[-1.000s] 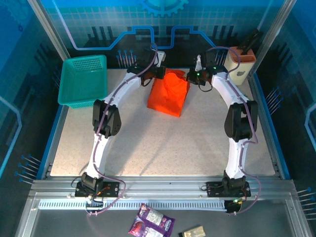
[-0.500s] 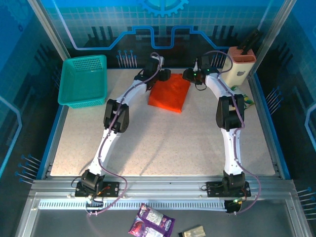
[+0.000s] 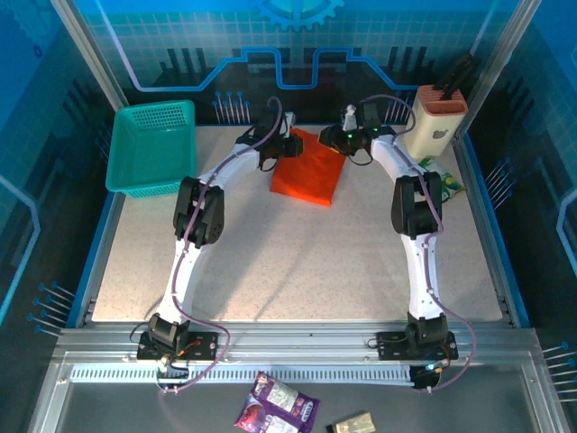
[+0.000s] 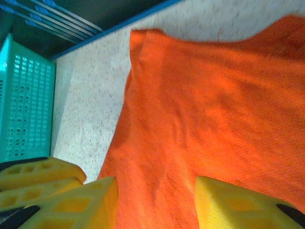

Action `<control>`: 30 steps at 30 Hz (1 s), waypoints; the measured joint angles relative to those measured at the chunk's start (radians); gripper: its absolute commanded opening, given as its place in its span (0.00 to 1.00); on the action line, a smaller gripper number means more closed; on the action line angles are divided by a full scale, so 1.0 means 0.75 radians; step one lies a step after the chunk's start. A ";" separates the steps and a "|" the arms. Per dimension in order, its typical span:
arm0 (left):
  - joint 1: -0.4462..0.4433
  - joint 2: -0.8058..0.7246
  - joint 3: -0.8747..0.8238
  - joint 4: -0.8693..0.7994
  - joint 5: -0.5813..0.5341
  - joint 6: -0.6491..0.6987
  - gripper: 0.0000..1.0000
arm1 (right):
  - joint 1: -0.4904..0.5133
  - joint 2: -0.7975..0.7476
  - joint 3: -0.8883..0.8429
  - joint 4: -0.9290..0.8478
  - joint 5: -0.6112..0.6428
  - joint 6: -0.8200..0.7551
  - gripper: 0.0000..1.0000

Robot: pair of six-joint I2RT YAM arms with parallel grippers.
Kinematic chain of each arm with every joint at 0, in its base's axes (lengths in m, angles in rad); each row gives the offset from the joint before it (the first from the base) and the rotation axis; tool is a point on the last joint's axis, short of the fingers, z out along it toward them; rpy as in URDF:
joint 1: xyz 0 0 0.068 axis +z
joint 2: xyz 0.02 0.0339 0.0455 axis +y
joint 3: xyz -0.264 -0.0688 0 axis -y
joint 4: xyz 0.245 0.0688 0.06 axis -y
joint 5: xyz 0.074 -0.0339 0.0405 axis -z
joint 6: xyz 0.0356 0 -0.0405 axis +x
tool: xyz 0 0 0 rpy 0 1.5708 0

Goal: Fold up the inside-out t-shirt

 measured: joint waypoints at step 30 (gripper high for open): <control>-0.283 -1.123 -1.821 0.257 0.249 -0.458 0.24 | 0.185 -0.739 -1.153 -0.166 -0.058 -0.148 0.37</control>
